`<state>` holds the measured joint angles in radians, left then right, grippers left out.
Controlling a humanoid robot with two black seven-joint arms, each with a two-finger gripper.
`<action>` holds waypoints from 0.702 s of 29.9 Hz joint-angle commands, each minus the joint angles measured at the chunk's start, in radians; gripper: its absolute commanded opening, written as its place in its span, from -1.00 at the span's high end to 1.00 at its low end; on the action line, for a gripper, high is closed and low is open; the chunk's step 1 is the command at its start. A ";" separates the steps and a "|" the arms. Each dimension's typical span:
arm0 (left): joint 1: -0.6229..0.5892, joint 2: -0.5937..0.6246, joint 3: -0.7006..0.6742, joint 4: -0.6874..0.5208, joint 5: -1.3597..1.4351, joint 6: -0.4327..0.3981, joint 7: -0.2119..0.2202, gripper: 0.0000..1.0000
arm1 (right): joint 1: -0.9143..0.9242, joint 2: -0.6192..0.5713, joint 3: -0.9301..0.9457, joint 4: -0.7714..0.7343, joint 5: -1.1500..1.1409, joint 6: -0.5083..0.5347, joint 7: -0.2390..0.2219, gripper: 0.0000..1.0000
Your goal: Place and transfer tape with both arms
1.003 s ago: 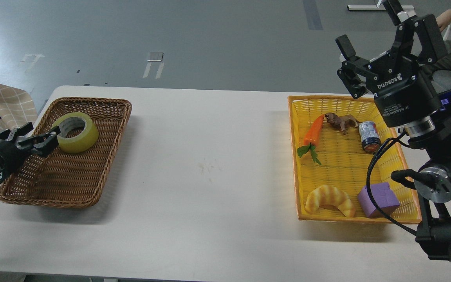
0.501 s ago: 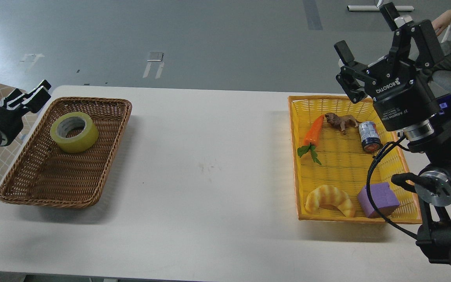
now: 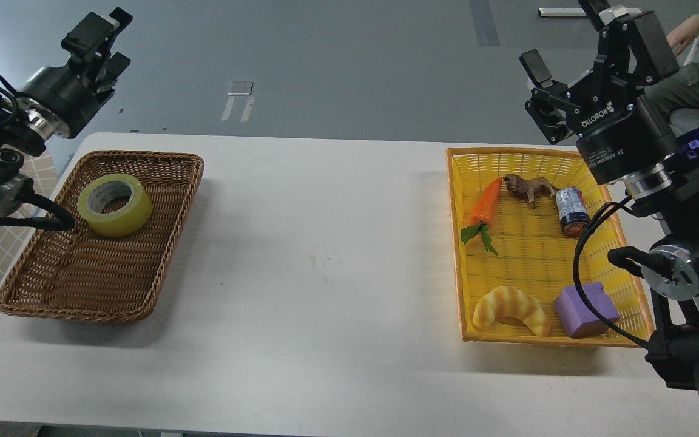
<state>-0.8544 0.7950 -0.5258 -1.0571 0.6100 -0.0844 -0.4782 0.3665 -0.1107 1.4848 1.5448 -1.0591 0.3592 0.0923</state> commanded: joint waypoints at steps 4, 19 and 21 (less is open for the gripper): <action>-0.005 -0.054 -0.114 -0.216 -0.081 -0.011 0.104 -0.95 | 0.034 0.009 -0.023 -0.021 -0.047 -0.065 -0.026 -1.00; 0.019 -0.181 -0.171 -0.264 -0.082 -0.170 0.200 -0.95 | 0.163 0.026 -0.123 -0.057 -0.047 -0.117 -0.091 -1.00; -0.011 -0.198 -0.178 -0.245 -0.095 -0.170 0.242 -0.95 | 0.187 0.026 -0.138 -0.072 -0.047 -0.118 -0.091 -1.00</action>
<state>-0.8311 0.6135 -0.6970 -1.3199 0.5232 -0.2409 -0.2839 0.5261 -0.0844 1.3609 1.4919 -1.1056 0.2408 0.0051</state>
